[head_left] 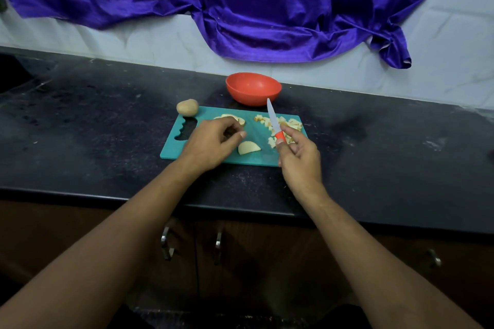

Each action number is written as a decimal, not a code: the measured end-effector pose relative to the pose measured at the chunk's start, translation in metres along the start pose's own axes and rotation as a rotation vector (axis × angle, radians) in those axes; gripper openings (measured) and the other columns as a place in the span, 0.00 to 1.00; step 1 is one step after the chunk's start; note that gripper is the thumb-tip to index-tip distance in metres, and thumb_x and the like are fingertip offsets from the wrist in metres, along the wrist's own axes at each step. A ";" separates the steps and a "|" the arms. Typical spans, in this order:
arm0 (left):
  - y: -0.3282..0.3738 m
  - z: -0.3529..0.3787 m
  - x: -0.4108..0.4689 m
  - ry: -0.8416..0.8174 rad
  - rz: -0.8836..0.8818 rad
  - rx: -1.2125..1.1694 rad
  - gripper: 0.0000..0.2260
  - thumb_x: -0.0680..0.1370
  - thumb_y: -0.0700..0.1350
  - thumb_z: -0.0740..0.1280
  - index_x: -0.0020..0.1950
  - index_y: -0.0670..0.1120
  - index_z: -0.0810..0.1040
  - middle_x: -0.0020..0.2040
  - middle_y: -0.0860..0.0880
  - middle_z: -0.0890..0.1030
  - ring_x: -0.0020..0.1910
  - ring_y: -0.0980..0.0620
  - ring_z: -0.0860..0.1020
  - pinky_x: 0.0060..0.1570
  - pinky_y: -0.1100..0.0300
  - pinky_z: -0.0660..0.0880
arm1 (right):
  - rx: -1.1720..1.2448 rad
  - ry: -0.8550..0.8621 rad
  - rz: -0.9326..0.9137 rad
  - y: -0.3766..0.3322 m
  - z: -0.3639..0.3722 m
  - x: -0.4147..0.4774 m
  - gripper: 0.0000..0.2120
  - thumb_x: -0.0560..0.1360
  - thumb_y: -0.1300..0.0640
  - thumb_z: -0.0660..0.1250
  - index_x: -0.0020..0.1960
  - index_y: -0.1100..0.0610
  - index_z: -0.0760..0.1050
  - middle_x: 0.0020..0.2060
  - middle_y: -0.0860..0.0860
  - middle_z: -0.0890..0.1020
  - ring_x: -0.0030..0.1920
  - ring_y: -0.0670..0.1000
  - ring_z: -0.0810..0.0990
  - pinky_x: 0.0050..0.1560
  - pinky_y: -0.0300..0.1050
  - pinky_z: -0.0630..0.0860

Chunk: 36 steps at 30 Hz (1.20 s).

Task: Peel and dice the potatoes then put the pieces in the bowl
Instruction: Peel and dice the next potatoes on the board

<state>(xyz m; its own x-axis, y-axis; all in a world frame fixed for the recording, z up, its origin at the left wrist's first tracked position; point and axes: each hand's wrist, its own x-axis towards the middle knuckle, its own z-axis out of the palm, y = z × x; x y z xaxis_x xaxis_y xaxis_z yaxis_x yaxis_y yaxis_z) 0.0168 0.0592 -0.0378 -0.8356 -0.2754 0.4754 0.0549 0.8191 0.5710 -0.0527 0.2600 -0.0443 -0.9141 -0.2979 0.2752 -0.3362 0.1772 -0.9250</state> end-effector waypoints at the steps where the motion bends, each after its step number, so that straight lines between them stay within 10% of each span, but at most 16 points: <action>1: 0.003 0.003 0.000 -0.027 0.016 -0.007 0.07 0.79 0.54 0.70 0.51 0.52 0.83 0.44 0.57 0.84 0.45 0.59 0.81 0.49 0.52 0.79 | -0.011 0.003 -0.002 0.000 0.000 0.000 0.19 0.83 0.56 0.65 0.74 0.48 0.74 0.41 0.46 0.82 0.34 0.41 0.76 0.34 0.36 0.72; 22: 0.008 0.014 0.000 -0.044 -0.084 0.086 0.08 0.74 0.53 0.75 0.52 0.53 0.85 0.50 0.57 0.84 0.53 0.55 0.80 0.56 0.51 0.79 | -0.861 -0.170 -0.234 -0.025 -0.001 -0.030 0.23 0.84 0.53 0.59 0.78 0.41 0.66 0.41 0.46 0.78 0.38 0.47 0.75 0.37 0.44 0.70; 36: 0.005 0.014 -0.001 -0.035 -0.094 0.064 0.06 0.74 0.53 0.76 0.49 0.54 0.86 0.48 0.57 0.84 0.53 0.55 0.80 0.57 0.48 0.79 | -0.950 -0.165 -0.292 -0.025 0.005 -0.040 0.24 0.84 0.53 0.57 0.81 0.46 0.63 0.42 0.48 0.79 0.39 0.47 0.77 0.37 0.48 0.77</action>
<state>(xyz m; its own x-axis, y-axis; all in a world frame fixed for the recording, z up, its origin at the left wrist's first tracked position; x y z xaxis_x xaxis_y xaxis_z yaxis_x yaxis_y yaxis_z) 0.0099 0.0704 -0.0451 -0.8538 -0.3360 0.3976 -0.0591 0.8214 0.5673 -0.0071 0.2627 -0.0334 -0.7481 -0.5630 0.3512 -0.6496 0.7293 -0.2147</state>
